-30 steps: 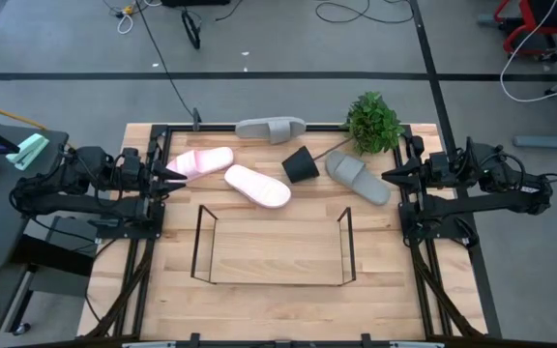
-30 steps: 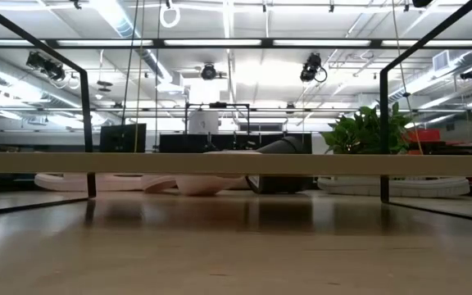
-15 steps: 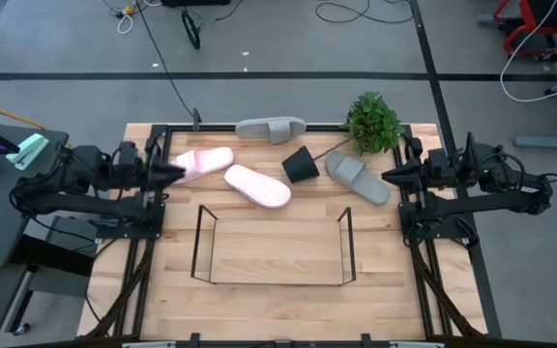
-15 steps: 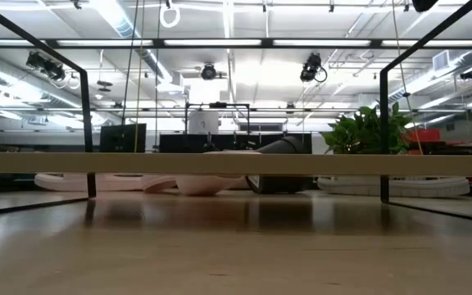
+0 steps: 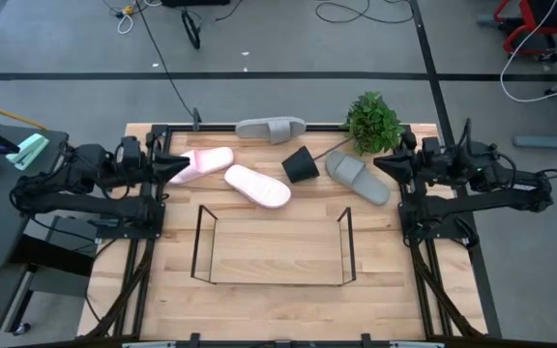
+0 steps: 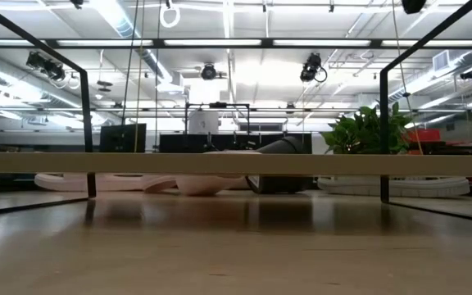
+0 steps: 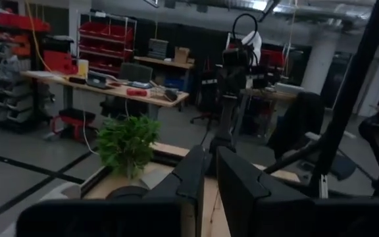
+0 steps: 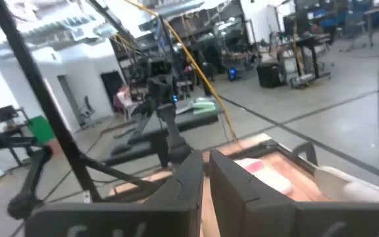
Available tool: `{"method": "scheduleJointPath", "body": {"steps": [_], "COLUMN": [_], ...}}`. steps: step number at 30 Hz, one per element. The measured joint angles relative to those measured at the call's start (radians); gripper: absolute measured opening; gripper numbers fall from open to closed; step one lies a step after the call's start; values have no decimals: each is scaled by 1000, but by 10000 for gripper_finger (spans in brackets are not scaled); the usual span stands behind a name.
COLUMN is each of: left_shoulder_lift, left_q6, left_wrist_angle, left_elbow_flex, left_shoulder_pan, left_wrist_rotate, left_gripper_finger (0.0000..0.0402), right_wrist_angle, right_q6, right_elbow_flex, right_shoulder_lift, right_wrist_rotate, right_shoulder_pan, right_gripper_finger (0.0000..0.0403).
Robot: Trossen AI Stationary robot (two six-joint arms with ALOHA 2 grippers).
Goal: Pick and place slides into the shelf
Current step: Put the right gray slipper on the shelf
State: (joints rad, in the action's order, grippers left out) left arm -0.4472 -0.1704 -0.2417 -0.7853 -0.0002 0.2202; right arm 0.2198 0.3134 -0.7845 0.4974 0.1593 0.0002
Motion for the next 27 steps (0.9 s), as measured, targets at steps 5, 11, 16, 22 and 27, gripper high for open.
{"method": "scheduleJointPath", "body": {"steps": [5,11,16,22,27], "left_shoulder_lift": [-20,-49,-57,-58,-58], "left_q6": [0,0,-1,-16,-28], "left_wrist_angle": [-1,-3,-4,15,55], "left_elbow_flex": [0,0,0,0,0], "left_shoulder_pan": [18,65,109,157,167], "left_wrist_rotate": [39,42,34,-40,-78], "left_gripper_finger": [45,55,55,44,33], "right_wrist_angle": [-19,-32,-97,-135,-128], "right_q6": [63,181,190,180,139], "right_elbow_flex": [0,0,0,-9,-80], "right_shoulder_lift": [70,128,139,144,179], "right_wrist_rotate": [59,81,146,191,190], "right_shoulder_pan": [0,0,0,-35,-77], "right_gripper_finger": [34,34,34,34,34]}}
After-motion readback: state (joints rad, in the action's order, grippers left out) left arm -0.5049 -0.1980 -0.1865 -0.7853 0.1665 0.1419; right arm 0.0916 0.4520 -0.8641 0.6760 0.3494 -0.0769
